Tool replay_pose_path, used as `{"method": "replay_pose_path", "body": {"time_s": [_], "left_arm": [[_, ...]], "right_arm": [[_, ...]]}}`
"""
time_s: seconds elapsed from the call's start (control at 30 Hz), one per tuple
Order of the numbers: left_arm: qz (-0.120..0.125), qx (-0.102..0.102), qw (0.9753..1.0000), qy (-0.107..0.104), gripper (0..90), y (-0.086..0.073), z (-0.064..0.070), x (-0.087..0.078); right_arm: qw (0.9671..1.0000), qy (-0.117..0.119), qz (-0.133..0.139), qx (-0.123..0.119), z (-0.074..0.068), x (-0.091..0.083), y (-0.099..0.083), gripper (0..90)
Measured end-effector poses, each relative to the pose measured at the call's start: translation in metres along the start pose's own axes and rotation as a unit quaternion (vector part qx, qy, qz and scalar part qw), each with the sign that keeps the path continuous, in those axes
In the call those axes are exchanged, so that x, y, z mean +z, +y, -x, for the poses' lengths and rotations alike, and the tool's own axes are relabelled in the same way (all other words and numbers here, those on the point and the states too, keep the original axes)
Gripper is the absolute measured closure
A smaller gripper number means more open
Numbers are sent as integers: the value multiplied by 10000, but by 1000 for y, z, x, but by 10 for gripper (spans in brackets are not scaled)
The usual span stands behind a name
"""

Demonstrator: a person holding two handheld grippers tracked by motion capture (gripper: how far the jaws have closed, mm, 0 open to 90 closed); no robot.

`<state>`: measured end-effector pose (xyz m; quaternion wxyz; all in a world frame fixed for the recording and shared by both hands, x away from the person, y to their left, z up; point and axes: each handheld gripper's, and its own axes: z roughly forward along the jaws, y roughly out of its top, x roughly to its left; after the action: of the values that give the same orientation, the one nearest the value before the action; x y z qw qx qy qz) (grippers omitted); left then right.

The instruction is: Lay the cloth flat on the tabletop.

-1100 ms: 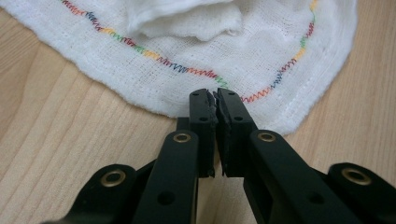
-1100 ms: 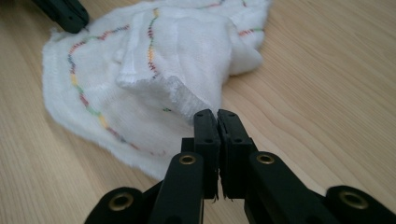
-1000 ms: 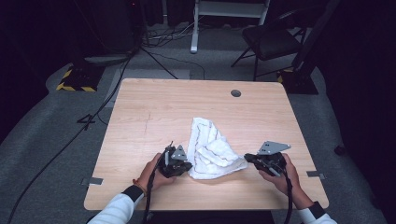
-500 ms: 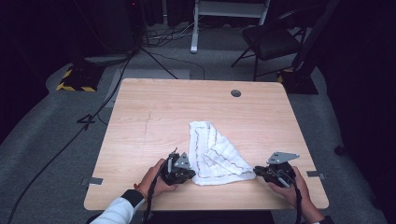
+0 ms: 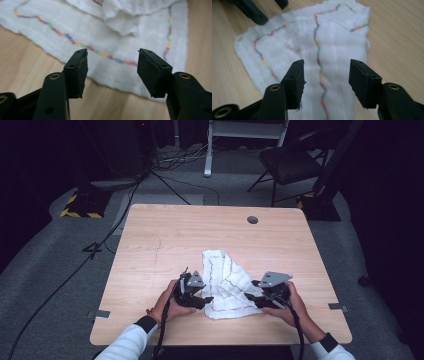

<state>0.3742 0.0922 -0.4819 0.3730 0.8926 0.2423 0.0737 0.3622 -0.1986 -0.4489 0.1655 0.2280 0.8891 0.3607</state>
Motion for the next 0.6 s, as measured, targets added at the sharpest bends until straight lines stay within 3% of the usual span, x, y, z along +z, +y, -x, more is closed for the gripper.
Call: {"method": "replay_pose_path", "body": {"time_s": [0.03,0.07,0.17,0.3,0.4,0.53,0.57,0.6], "left_arm": [[-7,47,10000,80,411,4,-1,3],[-7,47,10000,80,411,4,-1,3],[23,20,9999,107,413,8,-6,7],[-82,0,9999,92,426,6,-8,11],[-228,13,9997,80,451,4,-10,16],[-259,9,9996,95,452,3,-10,18],[-256,5,9996,95,452,3,-10,18],[-262,33,9996,100,451,3,-10,18]], "right_arm": [[9999,50,11,-99,-3,14,11,415],[9999,50,11,-99,-3,14,11,415],[9992,177,-199,-281,-5,42,20,414],[9980,191,-487,-355,-6,55,23,409],[9964,97,-689,-480,-7,59,23,482],[9946,-4,-849,-603,-6,57,20,720],[9948,-73,-848,-557,-3,54,18,792],[9955,-111,-817,-475,0,51,17,806]]}}
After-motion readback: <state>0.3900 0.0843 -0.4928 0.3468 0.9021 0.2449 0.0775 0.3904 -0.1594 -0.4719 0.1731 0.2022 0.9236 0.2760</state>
